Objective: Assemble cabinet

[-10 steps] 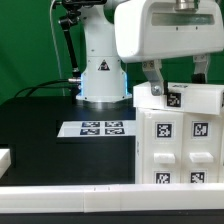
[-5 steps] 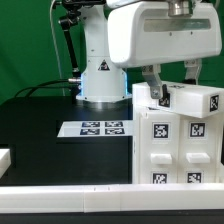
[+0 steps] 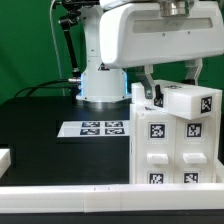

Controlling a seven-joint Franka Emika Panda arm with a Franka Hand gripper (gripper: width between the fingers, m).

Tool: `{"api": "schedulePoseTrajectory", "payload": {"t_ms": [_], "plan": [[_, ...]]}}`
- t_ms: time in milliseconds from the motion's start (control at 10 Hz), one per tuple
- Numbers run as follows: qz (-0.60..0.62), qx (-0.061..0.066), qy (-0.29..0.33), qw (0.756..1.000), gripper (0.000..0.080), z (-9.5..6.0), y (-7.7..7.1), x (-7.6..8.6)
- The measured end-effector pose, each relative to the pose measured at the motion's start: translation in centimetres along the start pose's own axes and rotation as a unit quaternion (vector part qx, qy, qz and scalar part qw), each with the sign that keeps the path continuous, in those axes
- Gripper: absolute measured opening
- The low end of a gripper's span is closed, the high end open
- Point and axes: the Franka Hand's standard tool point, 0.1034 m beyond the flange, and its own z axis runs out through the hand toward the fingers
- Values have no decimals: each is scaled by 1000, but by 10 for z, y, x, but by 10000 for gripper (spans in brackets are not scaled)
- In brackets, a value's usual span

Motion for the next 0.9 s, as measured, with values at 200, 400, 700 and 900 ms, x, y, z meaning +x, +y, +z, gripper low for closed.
{"api": "schedulePoseTrajectory", "payload": {"t_ms": [200, 400, 700, 900], "plan": [[81, -2, 4, 997, 560, -1, 1, 1], [173, -5, 14, 985, 560, -2, 1, 1], [329, -7, 25, 944, 560, -4, 2, -2], [410, -6, 33, 911, 560, -3, 3, -2]]}}
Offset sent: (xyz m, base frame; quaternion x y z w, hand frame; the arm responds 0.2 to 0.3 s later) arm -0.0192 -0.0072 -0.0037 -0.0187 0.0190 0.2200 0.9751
